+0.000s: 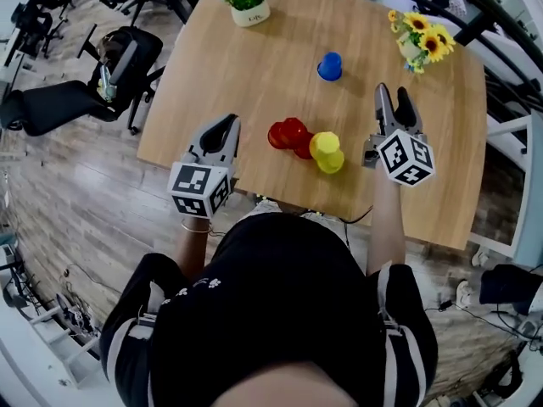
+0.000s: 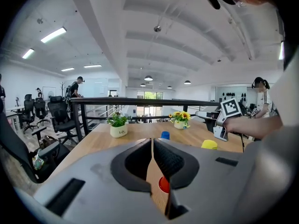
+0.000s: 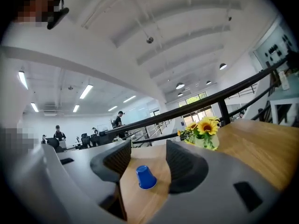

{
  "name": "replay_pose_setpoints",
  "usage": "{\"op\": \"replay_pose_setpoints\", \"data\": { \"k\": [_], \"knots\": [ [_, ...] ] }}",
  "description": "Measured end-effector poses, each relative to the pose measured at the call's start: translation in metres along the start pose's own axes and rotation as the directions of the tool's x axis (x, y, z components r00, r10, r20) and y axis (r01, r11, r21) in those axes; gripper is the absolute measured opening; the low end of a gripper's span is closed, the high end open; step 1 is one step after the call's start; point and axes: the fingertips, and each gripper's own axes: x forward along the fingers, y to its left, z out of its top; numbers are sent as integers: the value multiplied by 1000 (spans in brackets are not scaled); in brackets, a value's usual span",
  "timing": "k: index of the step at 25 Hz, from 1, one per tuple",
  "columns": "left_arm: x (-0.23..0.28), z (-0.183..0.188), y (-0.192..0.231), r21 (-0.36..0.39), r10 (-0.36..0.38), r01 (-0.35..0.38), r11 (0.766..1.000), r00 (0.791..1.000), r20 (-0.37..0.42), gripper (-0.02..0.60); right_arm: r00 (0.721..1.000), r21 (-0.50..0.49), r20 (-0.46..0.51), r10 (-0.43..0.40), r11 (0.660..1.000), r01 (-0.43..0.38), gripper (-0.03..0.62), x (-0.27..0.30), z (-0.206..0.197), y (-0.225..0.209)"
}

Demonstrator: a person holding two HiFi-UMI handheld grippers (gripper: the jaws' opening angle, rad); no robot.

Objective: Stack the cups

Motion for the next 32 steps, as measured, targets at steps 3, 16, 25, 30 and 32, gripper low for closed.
{"op": "replay_pose_setpoints", "data": {
  "k": [3,16,25,30,32],
  "knots": [
    [-4,-2,7,-7,47,-47,999,999,-15,21,999,-47,-36,19,999,-20,235,29,-13,-4],
    [-12,-9,24,-12,243,-244,970,967,-70,21,932,-216,-282,227,932,-292,239,132,-100,29],
    [-9,-13,30,6,280,-282,960,953,-116,21,911,-183,-343,229,935,-303,250,160,-146,36],
    [-16,-13,37,16,310,-310,951,942,-127,21,914,-188,-347,212,939,-289,221,164,-153,33],
    [-18,-14,39,15,312,-312,950,941,-131,20,915,-194,-346,205,939,-284,225,163,-152,33]
  ]
}}
